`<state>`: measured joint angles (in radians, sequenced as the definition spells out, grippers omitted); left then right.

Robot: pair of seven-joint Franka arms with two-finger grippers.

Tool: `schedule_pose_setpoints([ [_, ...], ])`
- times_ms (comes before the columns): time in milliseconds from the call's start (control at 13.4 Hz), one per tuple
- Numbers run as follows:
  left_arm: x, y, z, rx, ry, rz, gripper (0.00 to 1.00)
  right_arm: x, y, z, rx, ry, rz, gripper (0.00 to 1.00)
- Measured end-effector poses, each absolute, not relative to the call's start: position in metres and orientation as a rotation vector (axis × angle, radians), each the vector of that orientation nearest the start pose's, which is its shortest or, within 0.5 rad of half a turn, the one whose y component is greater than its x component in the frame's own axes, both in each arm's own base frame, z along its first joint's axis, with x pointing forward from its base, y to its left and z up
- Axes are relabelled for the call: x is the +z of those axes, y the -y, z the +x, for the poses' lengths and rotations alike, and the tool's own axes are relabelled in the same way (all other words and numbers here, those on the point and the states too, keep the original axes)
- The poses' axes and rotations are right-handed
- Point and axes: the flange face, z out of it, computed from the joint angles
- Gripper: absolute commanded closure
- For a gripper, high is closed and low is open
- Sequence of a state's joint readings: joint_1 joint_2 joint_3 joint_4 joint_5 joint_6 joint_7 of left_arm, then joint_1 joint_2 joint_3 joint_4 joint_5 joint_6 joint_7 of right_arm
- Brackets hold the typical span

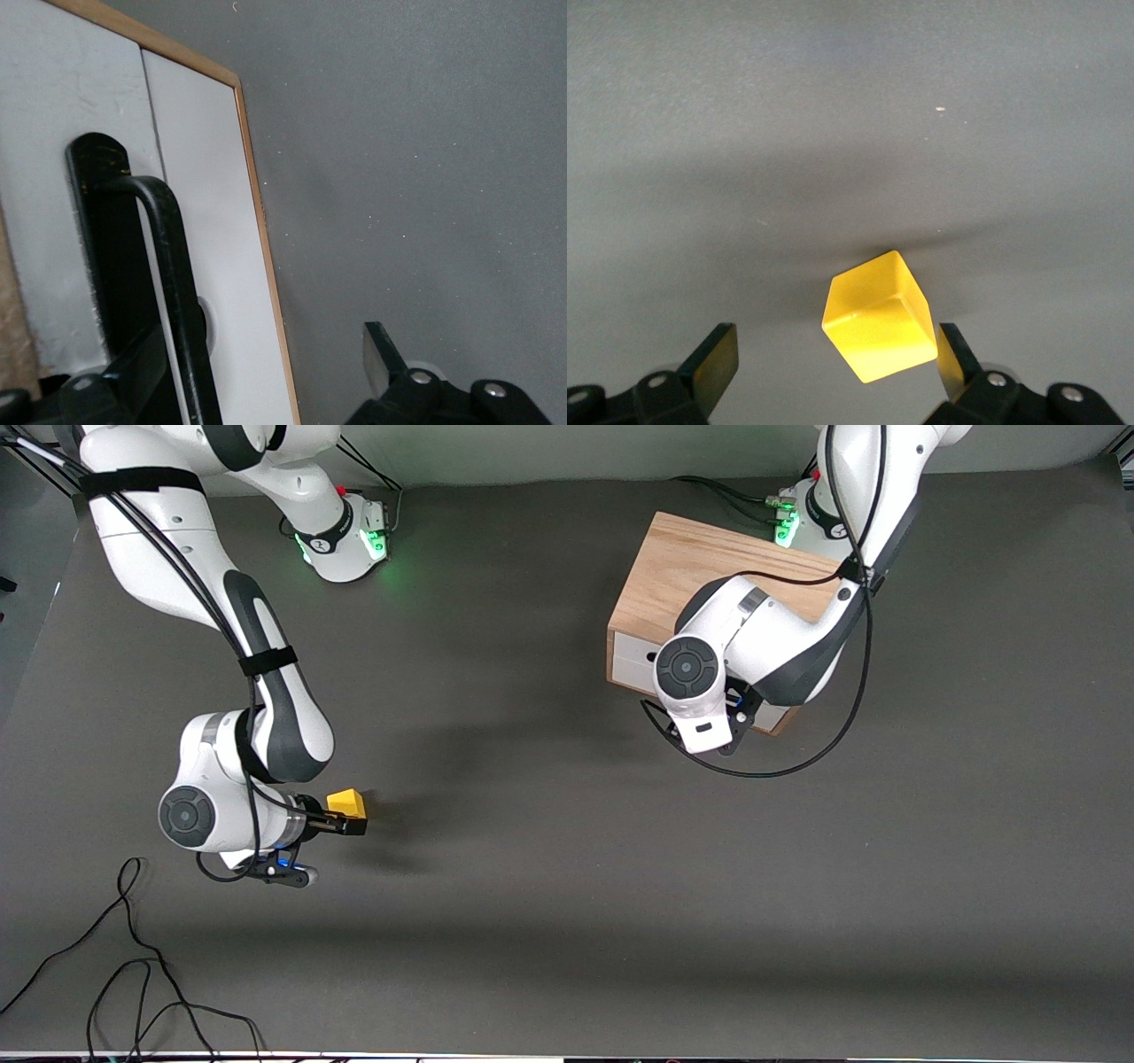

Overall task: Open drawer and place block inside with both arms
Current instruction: 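Pull the drawer open by its handle with the left gripper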

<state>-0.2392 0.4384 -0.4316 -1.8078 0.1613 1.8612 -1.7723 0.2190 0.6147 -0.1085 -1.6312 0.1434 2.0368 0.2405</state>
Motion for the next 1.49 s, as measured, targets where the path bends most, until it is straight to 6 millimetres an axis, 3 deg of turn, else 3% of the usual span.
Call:
schedule_pose_setpoints([
  [372,0.296,0.355,0.494,0.205,1.424,-2.482,0.00,0.225,-0.087,0.650,0.380,-0.106,-3.091,0.00],
  [669,0.299,0.356,0.499,0.194,1.445,-2.498,0.00,0.213,-0.087,0.645,0.397,-0.053,-3.092,0.01],
  [1116,0.300,0.363,0.527,0.210,1.494,-2.522,0.00,0.194,-0.083,0.643,0.346,-0.017,-3.124,0.48],
  [1339,0.301,0.366,0.541,0.213,1.516,-2.533,0.00,0.193,-0.083,0.642,0.347,-0.014,-3.124,0.97],
  [1488,0.302,0.368,0.555,0.204,1.534,-2.549,0.00,0.195,-0.084,0.643,0.338,-0.013,-3.124,1.00],
])
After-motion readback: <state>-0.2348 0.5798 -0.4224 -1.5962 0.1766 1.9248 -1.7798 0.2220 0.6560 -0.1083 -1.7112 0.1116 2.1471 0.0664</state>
